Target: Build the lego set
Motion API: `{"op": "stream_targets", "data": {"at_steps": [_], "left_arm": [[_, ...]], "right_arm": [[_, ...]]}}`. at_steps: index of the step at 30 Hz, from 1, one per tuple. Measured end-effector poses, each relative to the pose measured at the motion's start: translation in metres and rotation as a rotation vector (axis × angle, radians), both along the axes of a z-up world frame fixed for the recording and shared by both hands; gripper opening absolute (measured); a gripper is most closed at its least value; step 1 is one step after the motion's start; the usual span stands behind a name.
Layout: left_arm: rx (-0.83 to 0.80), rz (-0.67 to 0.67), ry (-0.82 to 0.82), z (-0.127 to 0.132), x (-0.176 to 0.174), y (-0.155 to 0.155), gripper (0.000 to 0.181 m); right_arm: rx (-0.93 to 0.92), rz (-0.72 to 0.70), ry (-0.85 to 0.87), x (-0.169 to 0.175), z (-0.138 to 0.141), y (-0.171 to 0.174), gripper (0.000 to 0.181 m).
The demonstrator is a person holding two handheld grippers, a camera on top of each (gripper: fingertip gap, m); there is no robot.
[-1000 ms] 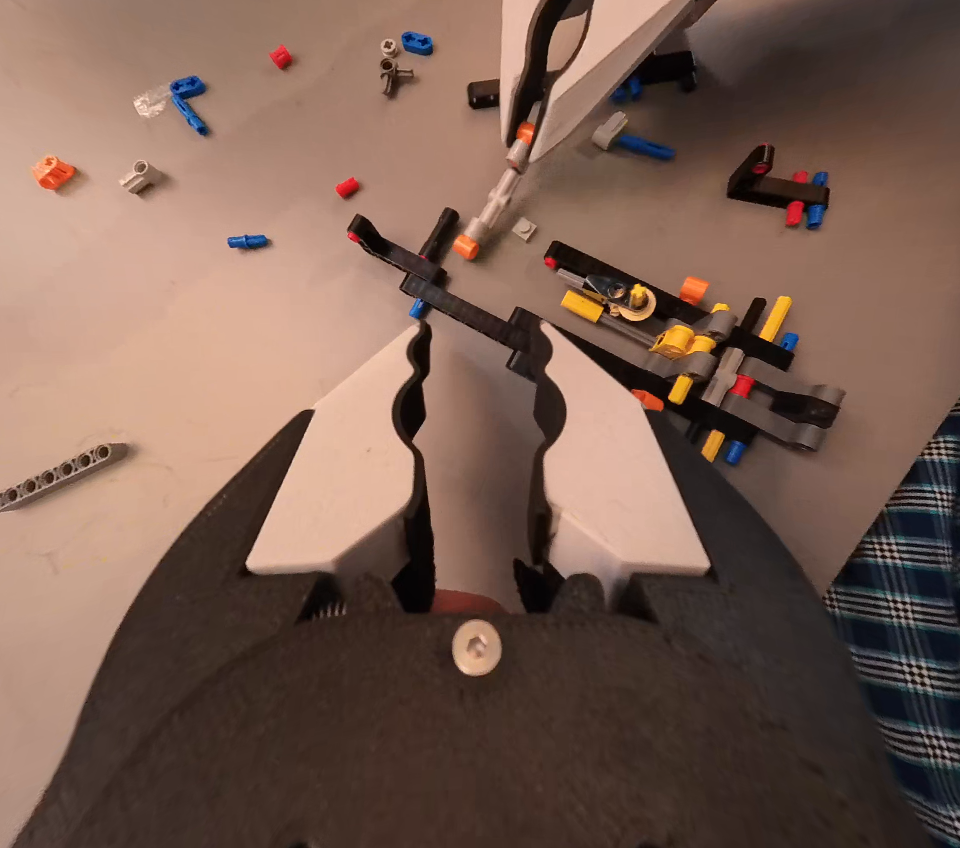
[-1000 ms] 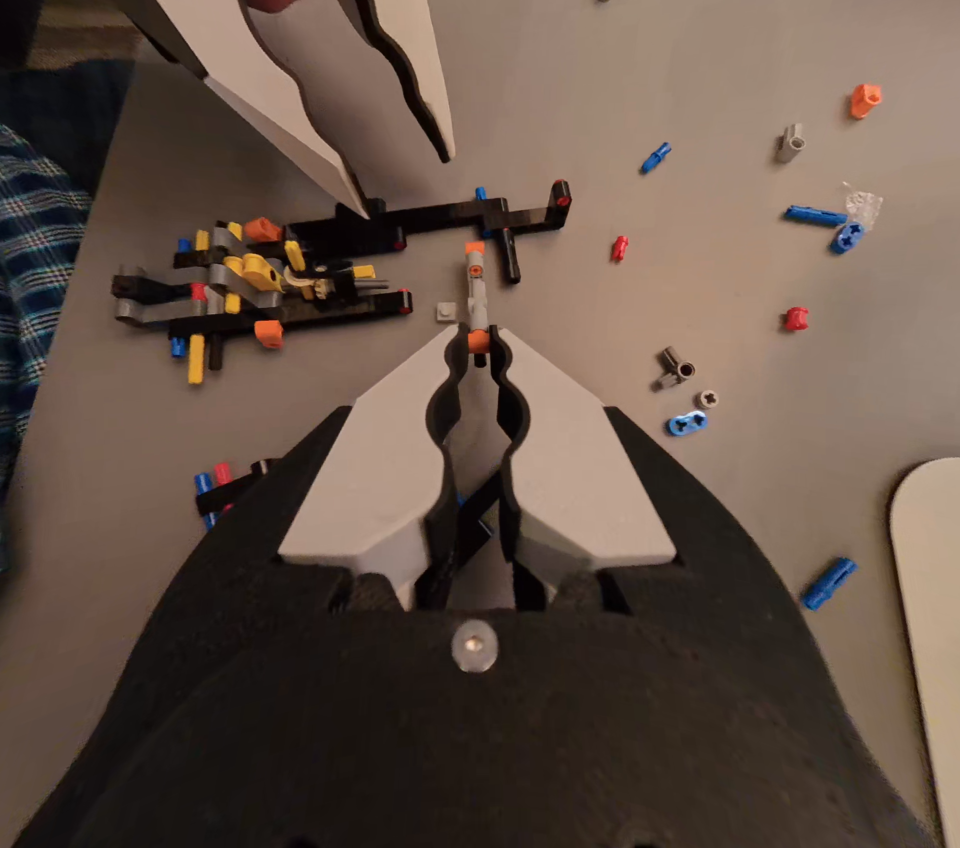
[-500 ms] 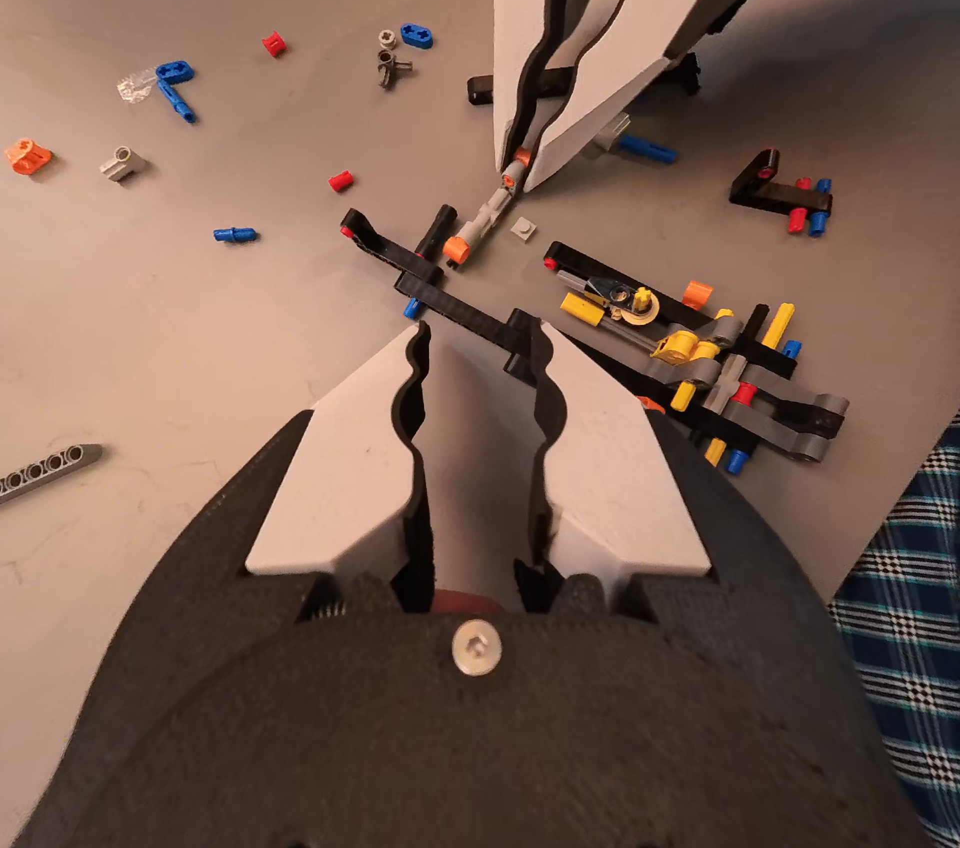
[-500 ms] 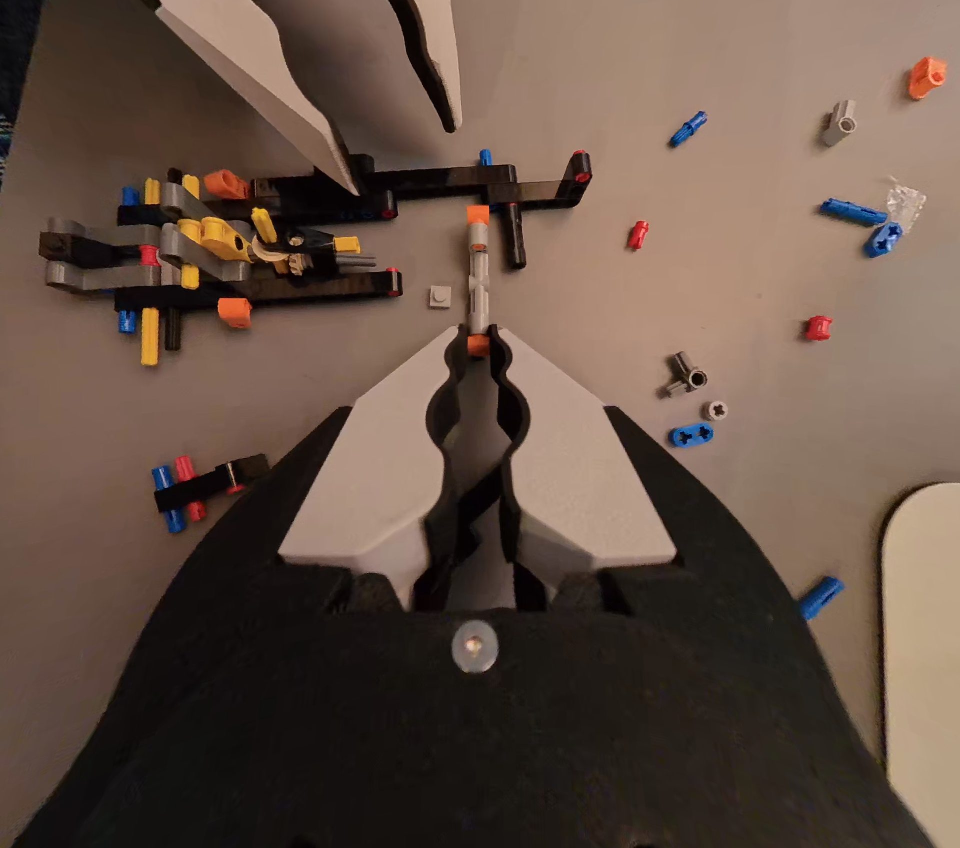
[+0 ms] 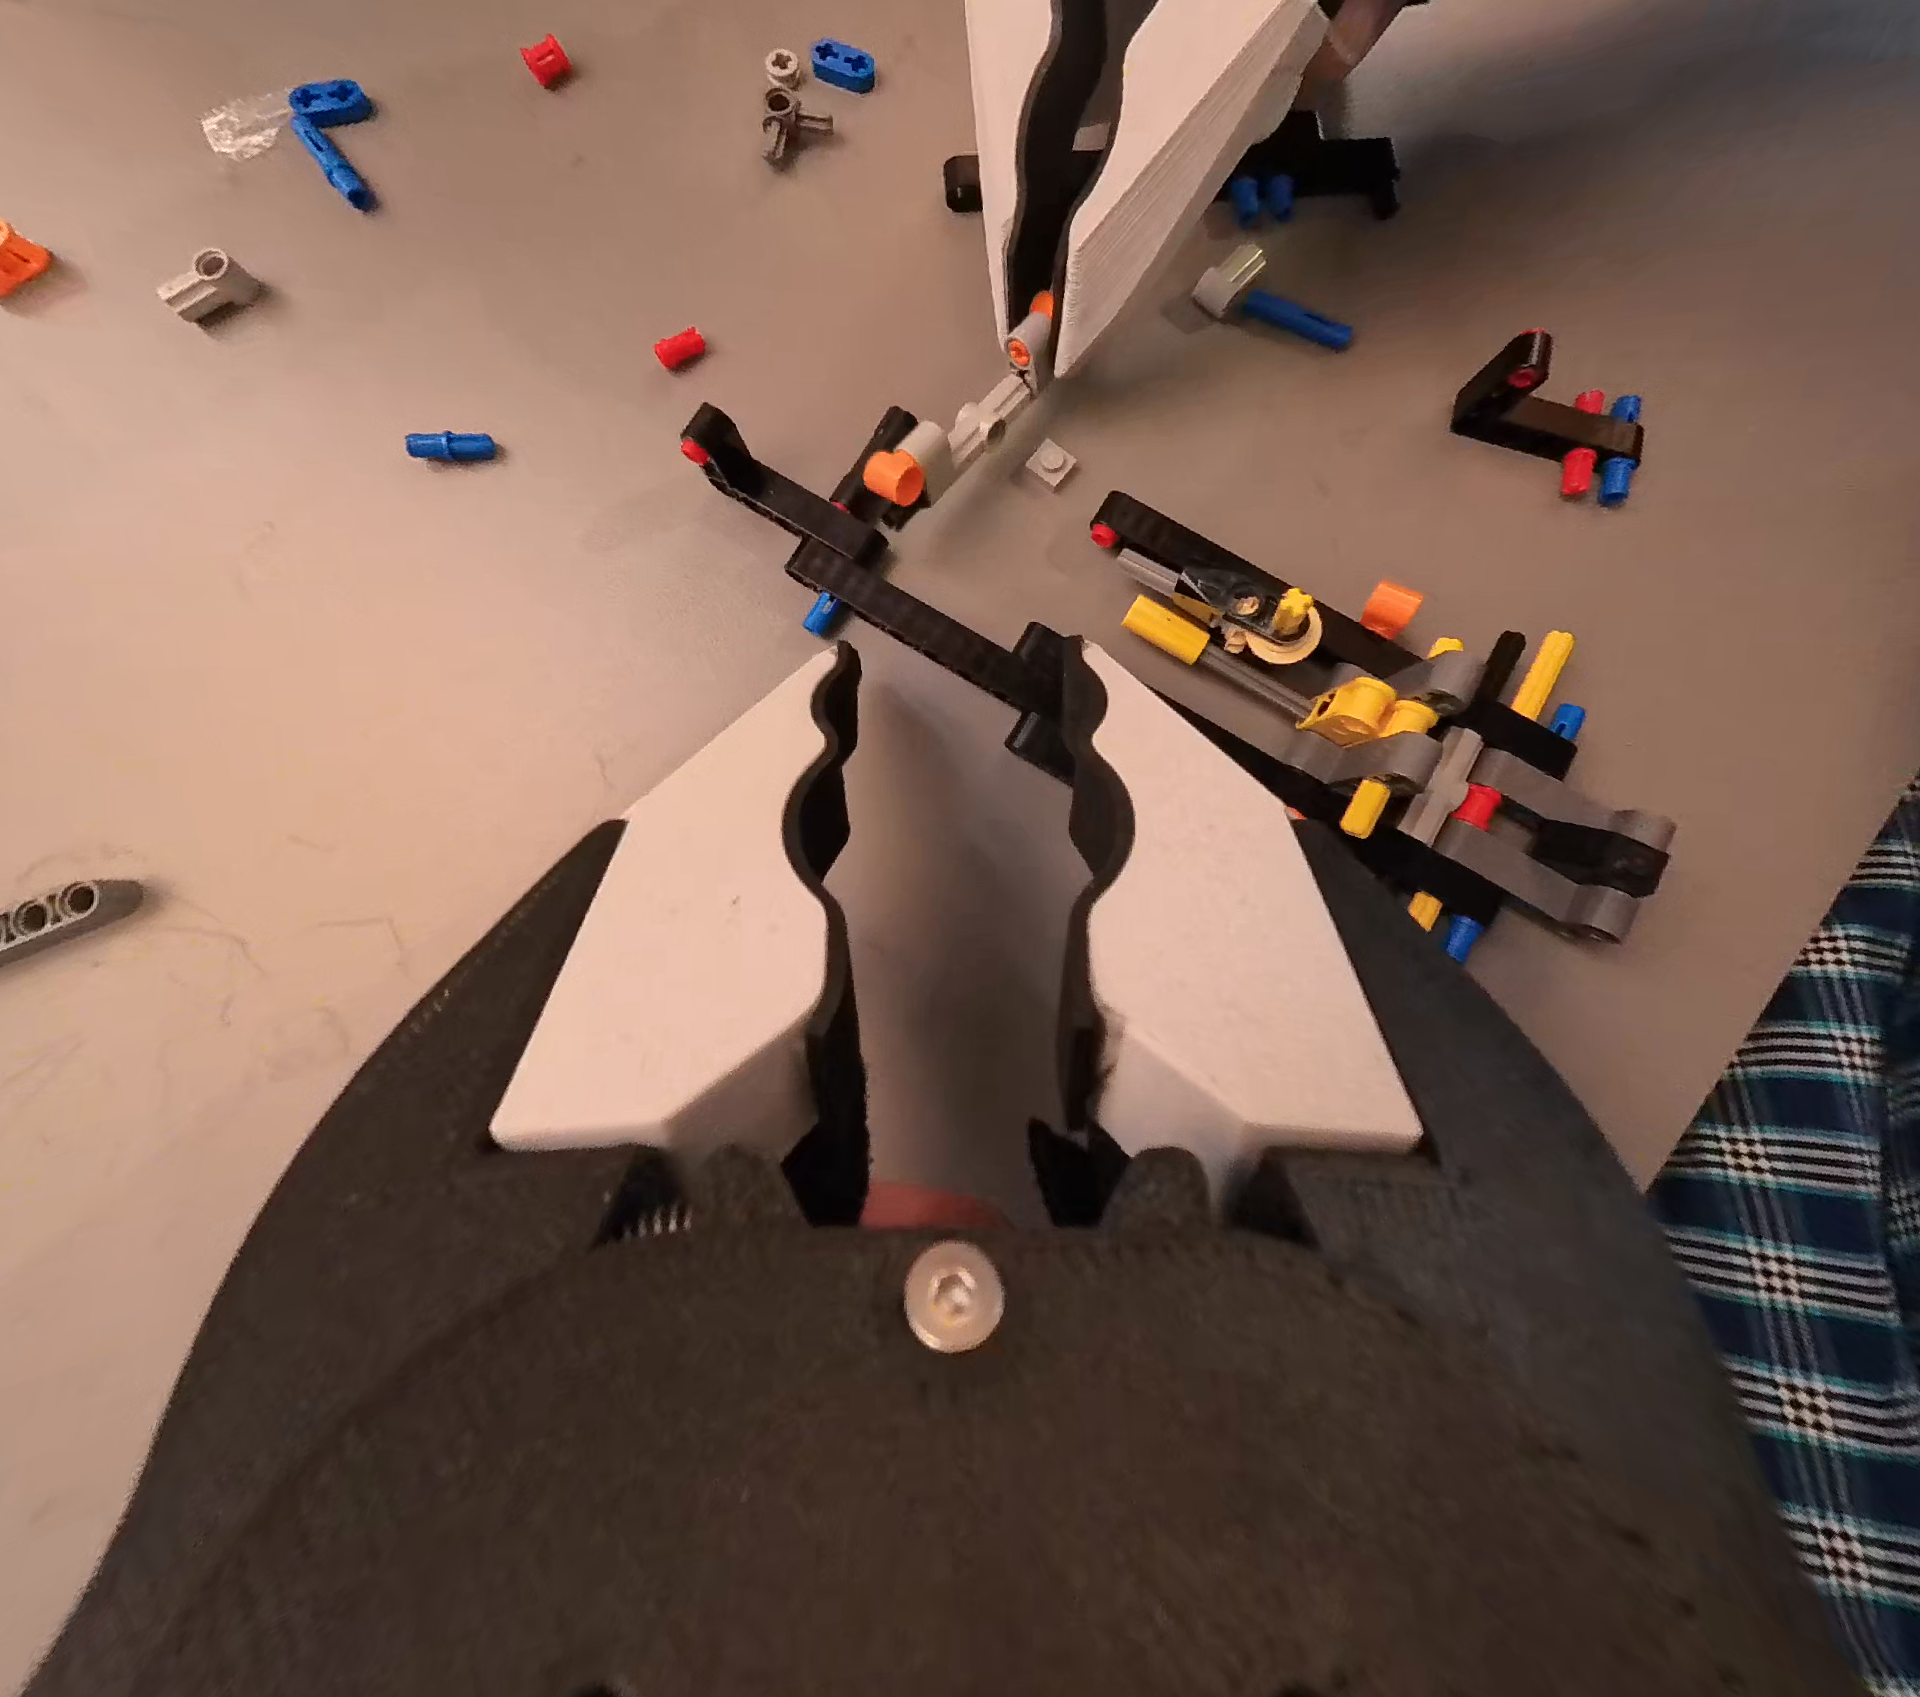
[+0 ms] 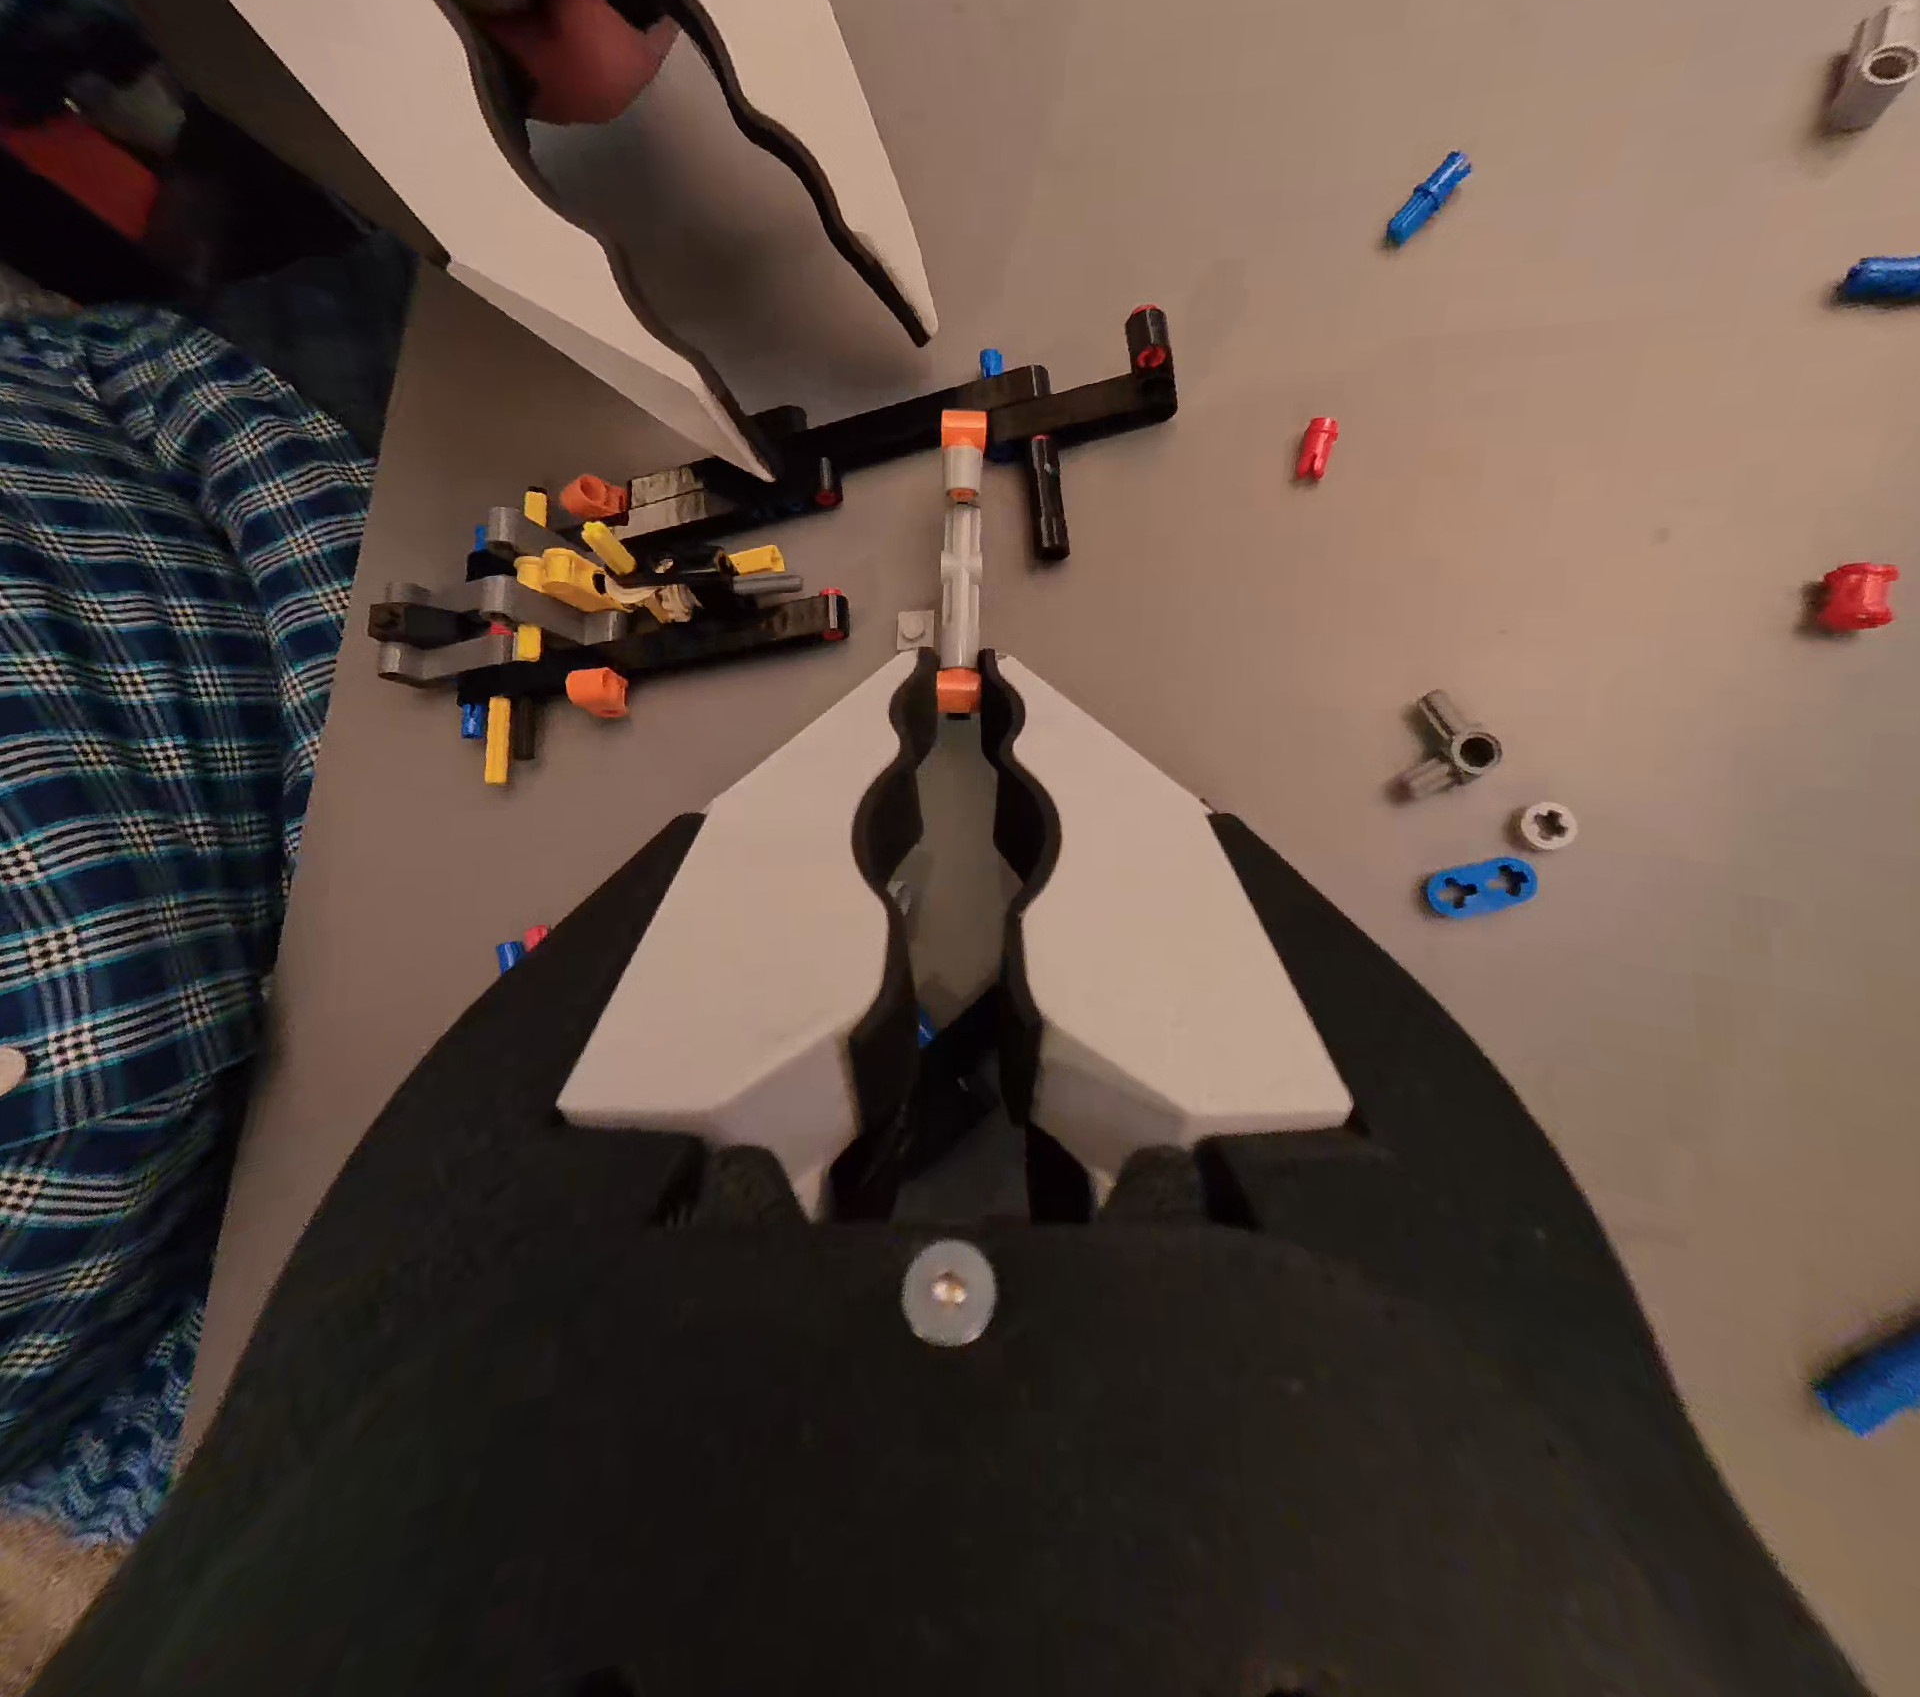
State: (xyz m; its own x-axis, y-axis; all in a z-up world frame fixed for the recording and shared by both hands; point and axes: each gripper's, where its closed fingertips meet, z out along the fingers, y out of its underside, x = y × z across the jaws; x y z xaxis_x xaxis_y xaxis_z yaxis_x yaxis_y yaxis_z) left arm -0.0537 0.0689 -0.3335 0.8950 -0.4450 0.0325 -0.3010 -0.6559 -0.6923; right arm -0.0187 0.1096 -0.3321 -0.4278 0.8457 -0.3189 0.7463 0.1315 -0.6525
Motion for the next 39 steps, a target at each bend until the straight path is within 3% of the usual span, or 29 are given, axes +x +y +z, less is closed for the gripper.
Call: {"op": "stream_targets", "data": {"at_steps": [16,39], "left_arm": [[-0.004,0.034,-0.027,0.001,-0.001,-0.001,0.041],[-0.034,0.054,-0.005,-0.009,0.009,0.000,0.045]], "right_arm": [[0.155,0.082,0.036,-0.001,-0.001,0.001,0.005],[0.170,0.105,0.178,0.006,0.010,0.006,0.006]]}}
